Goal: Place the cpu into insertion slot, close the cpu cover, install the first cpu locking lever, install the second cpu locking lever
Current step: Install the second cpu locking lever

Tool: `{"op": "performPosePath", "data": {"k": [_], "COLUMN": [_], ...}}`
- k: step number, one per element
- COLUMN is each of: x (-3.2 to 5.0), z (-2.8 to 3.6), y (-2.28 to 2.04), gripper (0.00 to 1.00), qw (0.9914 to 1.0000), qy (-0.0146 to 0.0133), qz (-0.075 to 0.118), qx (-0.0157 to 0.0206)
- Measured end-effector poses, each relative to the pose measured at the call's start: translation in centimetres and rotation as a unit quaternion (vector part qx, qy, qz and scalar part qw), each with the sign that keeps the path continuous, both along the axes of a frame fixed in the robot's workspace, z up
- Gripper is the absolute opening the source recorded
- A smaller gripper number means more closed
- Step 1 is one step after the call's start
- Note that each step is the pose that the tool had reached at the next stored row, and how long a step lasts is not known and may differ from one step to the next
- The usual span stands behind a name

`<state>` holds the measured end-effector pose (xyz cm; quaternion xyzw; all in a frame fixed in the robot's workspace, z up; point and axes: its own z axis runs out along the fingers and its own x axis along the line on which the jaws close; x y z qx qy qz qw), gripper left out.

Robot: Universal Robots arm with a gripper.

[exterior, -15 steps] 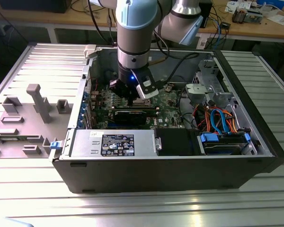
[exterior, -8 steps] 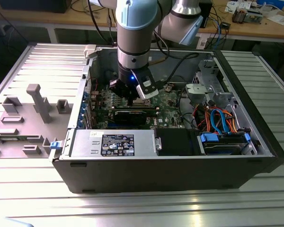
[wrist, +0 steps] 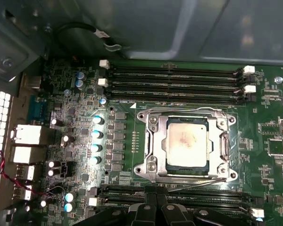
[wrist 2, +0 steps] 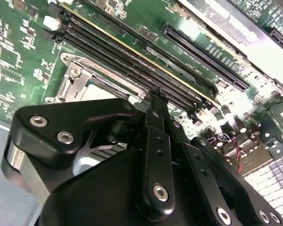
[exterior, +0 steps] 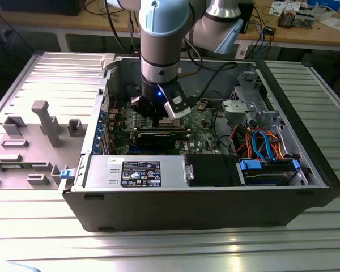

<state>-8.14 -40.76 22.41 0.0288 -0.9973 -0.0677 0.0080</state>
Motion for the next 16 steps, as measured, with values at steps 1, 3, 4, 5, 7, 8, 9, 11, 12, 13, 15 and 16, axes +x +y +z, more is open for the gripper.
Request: {"op": "performPosePath", "data": {"k": [1,3,4,5,7,8,9,11,12,13,15,16], "x": [-0.11,-0.31,-0.31,-0.31,-0.31,-0.31,-0.32,-0.31,-0.31,-0.34,-0.40,-0.40], "z": [-0.08,-0.26,-0.34,-0.46,-0.63,-0.72,-0.78,-0.90,-0.95,-1.03,-1.09,-1.09], "y": [0.00,0.00,0.00,0.00,-0.15,-0.16,-0.17,-0.17,-0.17,-0.17,-0.20,-0.20], "gripper": [0.11,0.11,0.11,0.11,0.11,0.11,0.11,0.11,0.11,0.11,0.11,0.11], "qw": [1.00000,1.00000,1.00000,0.99999,0.99999,0.99999,0.99998,0.99992,0.99987,0.99974,0.99966,0.99965], "qy": [0.0000,0.0000,0.0000,0.0000,0.0000,-0.0001,0.0000,0.0000,0.0000,0.0000,0.0000,0.0000], "qz": [0.000,0.000,0.000,0.000,0.001,0.001,0.003,0.006,0.008,0.011,0.013,0.013], "qx": [0.0000,0.0015,0.0026,0.0032,0.0034,0.0037,0.0049,0.0108,0.0141,0.0200,0.0229,0.0229]}}
